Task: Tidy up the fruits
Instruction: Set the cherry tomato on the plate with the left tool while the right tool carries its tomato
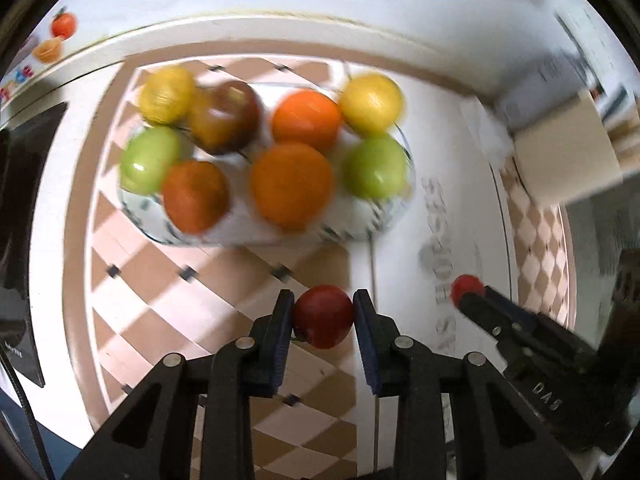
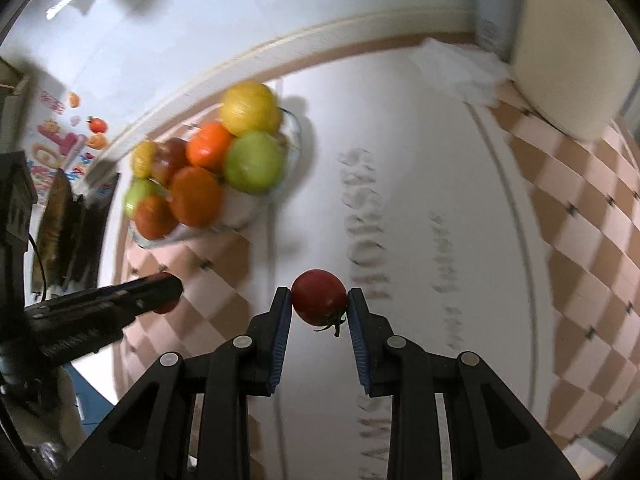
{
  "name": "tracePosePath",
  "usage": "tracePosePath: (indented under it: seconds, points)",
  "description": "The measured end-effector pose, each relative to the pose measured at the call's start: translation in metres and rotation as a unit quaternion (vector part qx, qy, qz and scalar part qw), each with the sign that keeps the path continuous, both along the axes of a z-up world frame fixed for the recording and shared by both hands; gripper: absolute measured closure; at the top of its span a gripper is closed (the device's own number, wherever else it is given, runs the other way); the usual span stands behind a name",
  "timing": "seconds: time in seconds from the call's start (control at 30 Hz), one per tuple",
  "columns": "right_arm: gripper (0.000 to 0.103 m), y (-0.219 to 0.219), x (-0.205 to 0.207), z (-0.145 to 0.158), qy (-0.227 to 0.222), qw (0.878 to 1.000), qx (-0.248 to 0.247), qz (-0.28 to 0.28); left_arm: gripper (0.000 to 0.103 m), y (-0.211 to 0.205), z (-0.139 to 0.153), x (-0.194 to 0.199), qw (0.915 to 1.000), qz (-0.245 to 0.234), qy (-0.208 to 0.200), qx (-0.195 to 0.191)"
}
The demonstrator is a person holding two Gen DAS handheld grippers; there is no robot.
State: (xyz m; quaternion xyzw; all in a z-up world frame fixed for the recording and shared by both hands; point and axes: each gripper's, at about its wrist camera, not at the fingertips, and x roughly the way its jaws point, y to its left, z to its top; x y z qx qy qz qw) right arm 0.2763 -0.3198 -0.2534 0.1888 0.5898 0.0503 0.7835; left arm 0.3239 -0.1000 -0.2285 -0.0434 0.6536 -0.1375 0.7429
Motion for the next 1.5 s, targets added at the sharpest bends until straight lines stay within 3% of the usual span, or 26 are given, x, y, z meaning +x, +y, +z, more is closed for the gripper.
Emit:
tracePosePath:
  seconds: [0.33, 0.77, 1.03, 1.2, 1.3, 1.37, 1.47, 1.5]
  points:
    - [0.072, 0.065, 0.075, -0.025, -0.015, 0.998, 0.015, 0.066, 0.075, 0.027, -0.034, 0.041, 0.9963, 0.070, 0.046, -0.020]
    - [0.071, 0.074, 0.097, -0.056, 0.017, 0.995, 0.037, 0.090, 0.073, 0.029, -0.051, 0.053, 0.9927, 0.091, 0.073, -0.030]
    - [0.046, 0.064, 0.089, -0.040, 0.019, 0.996, 0.040, 0.082, 0.071, 0.036, -0.038, 0.047, 0.9932, 0.090, 0.071, -0.020]
    - [0.046, 0.067, 0.049, -0.039, 0.035, 0.991, 0.047, 0.119, 0.065, 0.047, -0.029, 0.015, 0.9952, 0.078, 0.057, 0.020]
    - [0.047, 0.085, 0.022, -0.060, 0.073, 0.984, 0.038, 0.158, 0.065, 0.057, -0.037, 0.002, 0.9932, 0.090, 0.063, 0.037]
    - [0.052, 0.096, 0.007, -0.071, 0.080, 0.980, 0.044, 0.177, 0.065, 0.061, -0.044, -0.004, 0.9917, 0.096, 0.076, 0.040]
    - [0.071, 0.110, -0.004, -0.062, 0.053, 0.978, 0.022, 0.201, 0.065, 0.065, -0.047, -0.009, 0.9906, 0.101, 0.080, 0.043]
    - [0.071, 0.113, -0.005, -0.060, 0.046, 0.978, 0.011, 0.204, 0.065, 0.065, -0.047, -0.009, 0.9908, 0.101, 0.077, 0.049]
